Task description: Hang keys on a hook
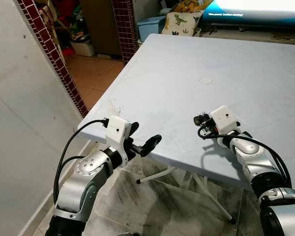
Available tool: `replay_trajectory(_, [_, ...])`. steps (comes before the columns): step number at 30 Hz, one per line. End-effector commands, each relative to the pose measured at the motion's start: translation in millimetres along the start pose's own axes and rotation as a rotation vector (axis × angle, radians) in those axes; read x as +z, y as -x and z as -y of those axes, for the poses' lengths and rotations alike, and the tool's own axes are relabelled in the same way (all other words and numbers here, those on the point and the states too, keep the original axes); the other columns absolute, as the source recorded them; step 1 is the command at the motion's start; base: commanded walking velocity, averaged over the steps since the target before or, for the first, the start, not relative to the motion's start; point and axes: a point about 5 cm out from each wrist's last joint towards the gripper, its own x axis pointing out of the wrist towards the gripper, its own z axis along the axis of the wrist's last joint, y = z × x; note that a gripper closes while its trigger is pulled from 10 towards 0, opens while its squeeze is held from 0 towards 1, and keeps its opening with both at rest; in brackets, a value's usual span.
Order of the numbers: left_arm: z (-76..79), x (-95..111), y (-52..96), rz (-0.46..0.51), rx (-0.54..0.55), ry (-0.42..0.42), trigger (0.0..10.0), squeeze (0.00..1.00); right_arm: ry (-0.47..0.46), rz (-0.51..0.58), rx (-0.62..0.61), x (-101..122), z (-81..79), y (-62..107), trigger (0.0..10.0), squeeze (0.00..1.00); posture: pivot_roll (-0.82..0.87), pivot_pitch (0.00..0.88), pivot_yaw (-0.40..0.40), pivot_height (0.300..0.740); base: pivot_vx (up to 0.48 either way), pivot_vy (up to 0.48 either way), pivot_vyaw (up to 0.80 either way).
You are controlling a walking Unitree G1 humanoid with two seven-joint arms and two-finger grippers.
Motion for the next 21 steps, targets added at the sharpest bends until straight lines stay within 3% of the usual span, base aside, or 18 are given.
replay_trajectory(1, [-1.5, 3.6, 1.5, 0.005, 0.004, -0.01, 10.0, 0.0, -0.009, 0.017, -0.001, 6.2, -0.9, -4.2, 0.0, 0.0, 0.06, 0.078, 0.139, 0.74, 0.0, 0.0, 0.0])
replay_trajectory(13, [-1.3, 3.9, 0.1, 0.006, 0.008, -0.011, 10.0, 0.0, -0.016, 0.026, -0.063, 7.6, 5.2, -3.0, 0.0, 0.0, 0.05, 0.079, 0.136, 0.74, 0.0, 0.0, 0.0])
replay_trajectory(21, [-0.8, 2.9, -0.9, 0.007, 0.013, -0.009, 10.0, 0.0, -0.009, 0.191, -0.252, 43.1, 22.6, -0.6, 0.0, 0.0, 0.04, 0.078, 0.133, 0.74, 0.0, 0.0, 0.0])
